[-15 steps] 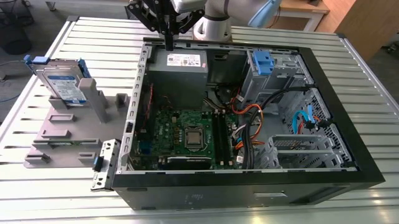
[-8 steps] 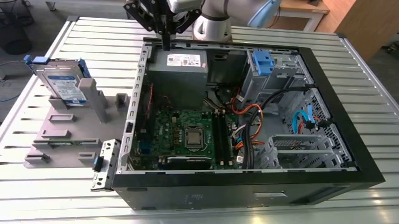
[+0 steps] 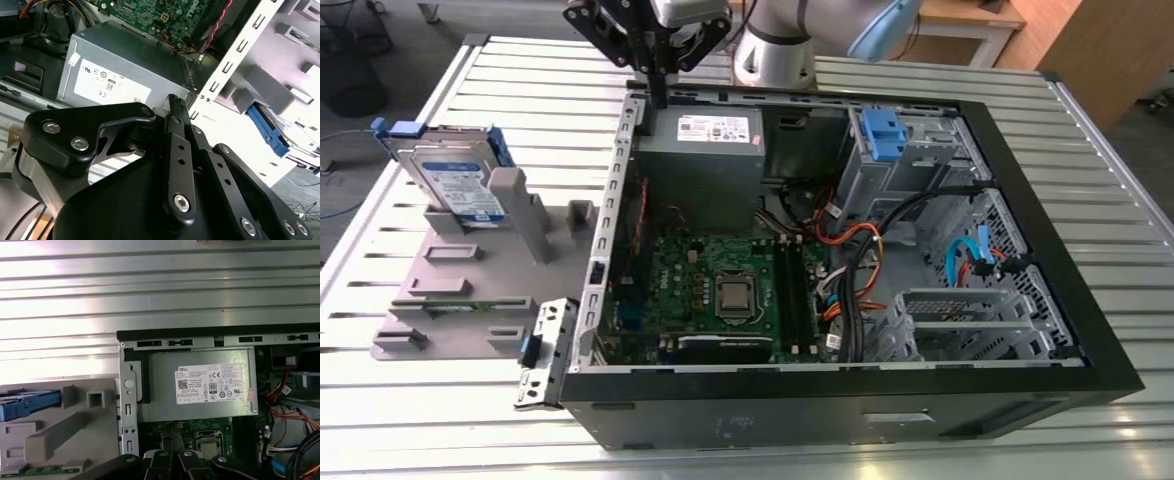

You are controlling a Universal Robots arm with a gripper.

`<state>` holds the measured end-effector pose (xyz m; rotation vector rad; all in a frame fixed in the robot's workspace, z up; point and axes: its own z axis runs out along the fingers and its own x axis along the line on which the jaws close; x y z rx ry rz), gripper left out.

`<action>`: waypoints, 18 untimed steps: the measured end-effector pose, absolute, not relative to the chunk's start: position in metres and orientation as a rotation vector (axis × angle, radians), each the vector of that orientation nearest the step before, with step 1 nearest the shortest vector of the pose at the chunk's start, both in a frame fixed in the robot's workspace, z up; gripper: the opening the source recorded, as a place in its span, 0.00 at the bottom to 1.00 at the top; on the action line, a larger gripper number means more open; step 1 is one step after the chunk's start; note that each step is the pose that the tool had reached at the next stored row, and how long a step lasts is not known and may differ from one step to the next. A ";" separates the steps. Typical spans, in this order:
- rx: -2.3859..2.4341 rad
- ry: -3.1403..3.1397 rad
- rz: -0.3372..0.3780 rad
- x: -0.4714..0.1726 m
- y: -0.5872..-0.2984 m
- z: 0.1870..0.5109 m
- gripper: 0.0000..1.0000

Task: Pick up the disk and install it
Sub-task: 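Reach for the disk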

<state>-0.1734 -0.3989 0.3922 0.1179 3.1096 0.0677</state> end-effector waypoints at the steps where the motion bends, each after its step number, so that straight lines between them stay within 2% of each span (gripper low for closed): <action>1: 0.118 3.109 0.068 -0.176 -0.399 0.392 0.11; 18: 0.118 3.108 0.068 -0.204 -0.399 0.391 0.11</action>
